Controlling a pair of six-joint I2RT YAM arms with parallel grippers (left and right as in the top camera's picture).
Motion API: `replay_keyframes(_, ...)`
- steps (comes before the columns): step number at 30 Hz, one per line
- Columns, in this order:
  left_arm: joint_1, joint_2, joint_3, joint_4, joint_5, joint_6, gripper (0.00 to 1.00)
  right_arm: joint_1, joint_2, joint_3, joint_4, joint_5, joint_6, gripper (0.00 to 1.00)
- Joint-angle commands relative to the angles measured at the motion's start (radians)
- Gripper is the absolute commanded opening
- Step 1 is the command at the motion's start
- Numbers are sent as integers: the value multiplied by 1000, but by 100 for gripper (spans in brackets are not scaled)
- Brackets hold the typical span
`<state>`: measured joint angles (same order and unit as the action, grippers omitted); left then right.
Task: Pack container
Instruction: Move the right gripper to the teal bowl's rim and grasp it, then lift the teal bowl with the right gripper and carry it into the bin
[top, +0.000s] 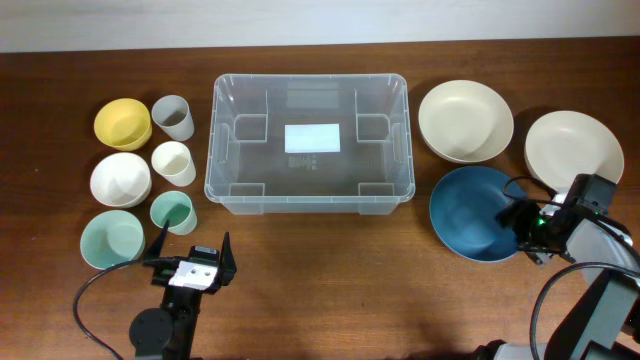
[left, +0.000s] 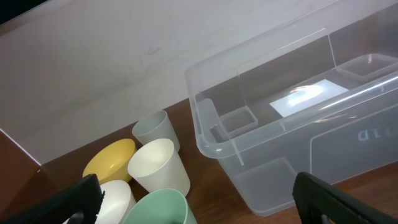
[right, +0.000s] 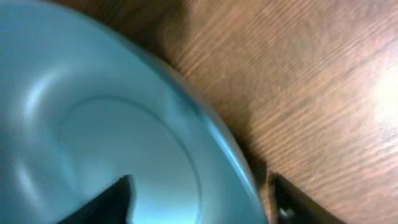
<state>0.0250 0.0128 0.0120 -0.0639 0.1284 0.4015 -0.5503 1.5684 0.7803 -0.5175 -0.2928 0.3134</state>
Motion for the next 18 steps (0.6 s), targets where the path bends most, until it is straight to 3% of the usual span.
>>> replay_keyframes(1, 5, -4, -3, -4, 14, 12, 100, -6, 9, -18, 6, -14, -10, 53)
replay_keyframes(4, 5, -4, -3, -4, 14, 12, 100, -6, 9, -18, 5, -14, -10, 47)
replay_keyframes(9, 5, -4, -3, -4, 14, 12, 100, -6, 9, -18, -16, -11, -9, 22)
replay_keyframes(14, 5, -4, -3, -4, 13, 12, 100, -7, 9, -17, -55, -10, -6, 4)
replay_keyframes(18, 5, -4, -3, -4, 13, 12, 100, -8, 8, -16, -93, -10, 5, 4)
